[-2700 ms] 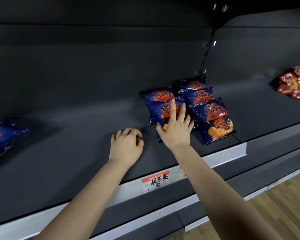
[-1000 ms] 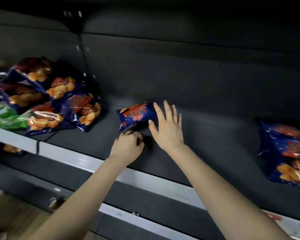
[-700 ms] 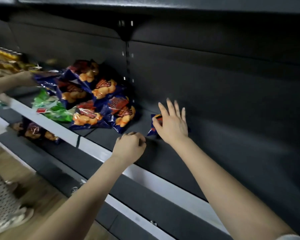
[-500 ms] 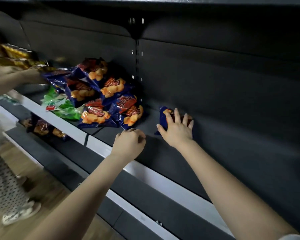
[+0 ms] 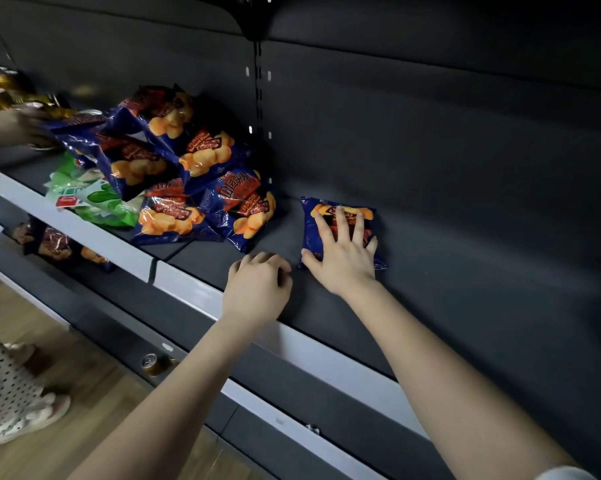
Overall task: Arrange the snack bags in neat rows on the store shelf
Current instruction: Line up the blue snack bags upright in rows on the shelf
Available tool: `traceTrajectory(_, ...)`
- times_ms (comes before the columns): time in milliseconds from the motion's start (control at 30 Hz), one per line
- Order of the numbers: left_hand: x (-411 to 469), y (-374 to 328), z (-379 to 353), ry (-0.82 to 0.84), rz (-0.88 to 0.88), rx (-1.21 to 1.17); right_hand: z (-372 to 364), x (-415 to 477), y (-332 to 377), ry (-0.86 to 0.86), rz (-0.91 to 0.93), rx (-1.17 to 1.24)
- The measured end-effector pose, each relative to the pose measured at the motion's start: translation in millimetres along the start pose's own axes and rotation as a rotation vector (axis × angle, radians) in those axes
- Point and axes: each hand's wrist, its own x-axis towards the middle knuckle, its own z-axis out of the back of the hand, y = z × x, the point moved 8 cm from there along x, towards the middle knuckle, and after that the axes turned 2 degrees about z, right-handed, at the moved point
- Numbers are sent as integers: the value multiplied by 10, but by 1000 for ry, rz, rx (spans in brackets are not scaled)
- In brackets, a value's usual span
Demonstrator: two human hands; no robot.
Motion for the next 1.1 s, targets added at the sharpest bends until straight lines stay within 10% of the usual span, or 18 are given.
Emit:
traceTrajectory(800,360,-428,227,-43,-51,-297,276,-751,-305,64,315,36)
traceTrajectory(1100,503,-1417,-321,267,-207,-181,584,-1413,-813,73,266,-6)
